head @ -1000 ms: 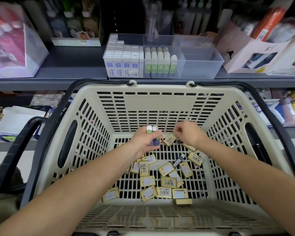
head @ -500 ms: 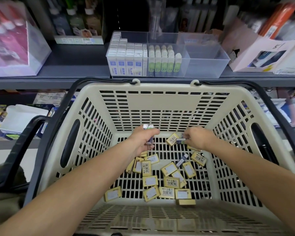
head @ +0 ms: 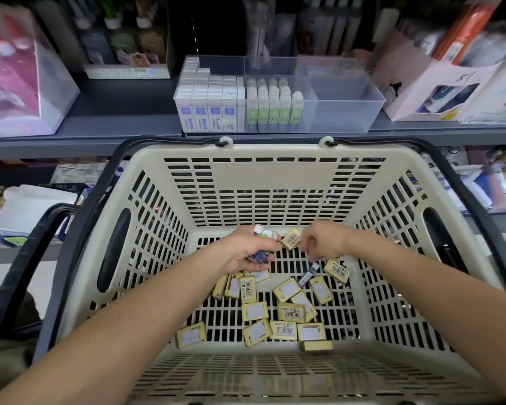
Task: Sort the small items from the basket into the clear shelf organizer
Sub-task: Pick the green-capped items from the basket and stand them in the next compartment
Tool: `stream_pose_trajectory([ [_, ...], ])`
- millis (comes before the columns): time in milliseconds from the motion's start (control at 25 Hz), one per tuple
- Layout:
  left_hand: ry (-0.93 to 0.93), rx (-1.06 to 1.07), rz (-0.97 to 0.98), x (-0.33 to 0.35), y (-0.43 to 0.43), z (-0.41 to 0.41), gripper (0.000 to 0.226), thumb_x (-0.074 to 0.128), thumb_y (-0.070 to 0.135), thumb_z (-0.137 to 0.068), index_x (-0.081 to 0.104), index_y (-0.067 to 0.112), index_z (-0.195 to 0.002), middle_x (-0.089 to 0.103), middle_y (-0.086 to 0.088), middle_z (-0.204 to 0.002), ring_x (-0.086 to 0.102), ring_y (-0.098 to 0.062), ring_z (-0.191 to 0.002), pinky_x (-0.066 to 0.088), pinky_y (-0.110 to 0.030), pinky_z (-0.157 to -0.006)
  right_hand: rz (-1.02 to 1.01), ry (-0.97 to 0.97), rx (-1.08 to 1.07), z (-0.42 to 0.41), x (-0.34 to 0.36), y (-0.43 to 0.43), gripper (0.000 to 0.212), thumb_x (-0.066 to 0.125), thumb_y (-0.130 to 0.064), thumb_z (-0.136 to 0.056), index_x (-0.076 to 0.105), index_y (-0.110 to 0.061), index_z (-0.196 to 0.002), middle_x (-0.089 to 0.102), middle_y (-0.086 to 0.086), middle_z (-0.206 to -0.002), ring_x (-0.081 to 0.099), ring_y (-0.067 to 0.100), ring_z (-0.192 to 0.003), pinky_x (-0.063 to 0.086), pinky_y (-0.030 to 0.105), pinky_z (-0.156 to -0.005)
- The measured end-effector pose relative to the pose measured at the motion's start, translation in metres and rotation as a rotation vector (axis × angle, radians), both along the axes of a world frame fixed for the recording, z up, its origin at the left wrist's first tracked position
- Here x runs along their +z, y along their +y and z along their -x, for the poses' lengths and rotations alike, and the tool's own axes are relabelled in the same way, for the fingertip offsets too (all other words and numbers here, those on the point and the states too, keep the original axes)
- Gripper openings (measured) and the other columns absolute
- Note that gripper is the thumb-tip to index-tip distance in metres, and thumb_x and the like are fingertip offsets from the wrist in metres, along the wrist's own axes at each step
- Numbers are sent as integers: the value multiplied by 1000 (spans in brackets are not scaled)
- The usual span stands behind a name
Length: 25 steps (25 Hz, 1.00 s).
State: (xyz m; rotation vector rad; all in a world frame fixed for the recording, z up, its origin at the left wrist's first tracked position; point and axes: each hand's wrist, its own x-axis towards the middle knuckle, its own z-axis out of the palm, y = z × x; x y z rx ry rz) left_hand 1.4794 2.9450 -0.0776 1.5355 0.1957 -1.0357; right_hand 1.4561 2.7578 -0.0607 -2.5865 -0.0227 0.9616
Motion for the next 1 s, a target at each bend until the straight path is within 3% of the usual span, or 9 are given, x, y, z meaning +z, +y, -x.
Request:
stream_pose_trajectory([
  [160,19,1,-2,-2,1,-1,18,68,3,-79,58,17,-86,60,-3,-75,59,-12,-62,53,-28,-58,177,108,160,9,-17,-2,34,69,-12,-80,61,-16,-113,49,-14,-76,45,3,-67,34,15,-55],
  [280,13,3,12,-3,2,-1,17,69,2,-79,60,15,-85,62,-3,-72,61,-11,-59,54,-27,-57,256,133,213,12,-24,-2,31,66,-13,-83,62,-12,-114,61,0,-108,55,15,-92,40,22,-70],
  [360,0,11,18,-4,3,-2,16,69,3,-79,62,15,-86,65,-2,-71,63,-11,-60,54,-25,-57,252,105,246,10,-24,1,26,60,-16,-88,61,-11,-113,61,4,-113,56,20,-99,40,24,-73],
  [560,-52,-6,20,-7,6,-2,19,74,14,-78,62,13,-94,68,-2,-85,67,-13,-78,57,-26,-64,-155,-31,94,-9,-1,17,10,59,-18,-90,62,-17,-99,62,-9,-78,56,7,-78,42,17,-66],
  [680,-17,-79,32,-4,9,-3,29,75,18,-78,64,13,-104,70,-4,-94,68,-16,-89,58,-32,-69,-487,-23,-192,-7,3,25,8,62,-10,-87,56,-14,-90,65,-1,-73,61,6,-69,50,15,-68],
  [760,-12,-70,41,-4,8,-3,26,72,13,-80,62,14,-104,69,-6,-93,70,-15,-80,58,-30,-63,-599,-15,-364,-7,2,21,13,62,-5,-86,53,-14,-86,64,4,-74,63,8,-66,54,20,-67],
  [800,-20,-40,47,-4,7,-3,24,70,10,-81,60,15,-102,68,-6,-89,70,-14,-74,57,-29,-60,-533,-73,-389,-9,1,15,11,61,-6,-87,54,-14,-84,64,4,-75,64,9,-67,54,21,-65],
  [920,-28,41,72,-5,1,-3,27,70,3,-79,58,16,-99,67,-6,-84,70,-12,-65,56,-28,-55,39,-328,-297,-15,-10,-14,10,54,-8,-89,60,-15,-91,64,3,-95,61,19,-88,52,34,-79],
  [1000,-20,67,87,-5,0,-5,29,72,0,-76,58,17,-96,67,-7,-83,69,-14,-66,57,-30,-57,230,-317,-286,-12,-18,-25,24,47,-3,-88,60,-18,-101,62,5,-106,58,24,-96,51,36,-82],
])
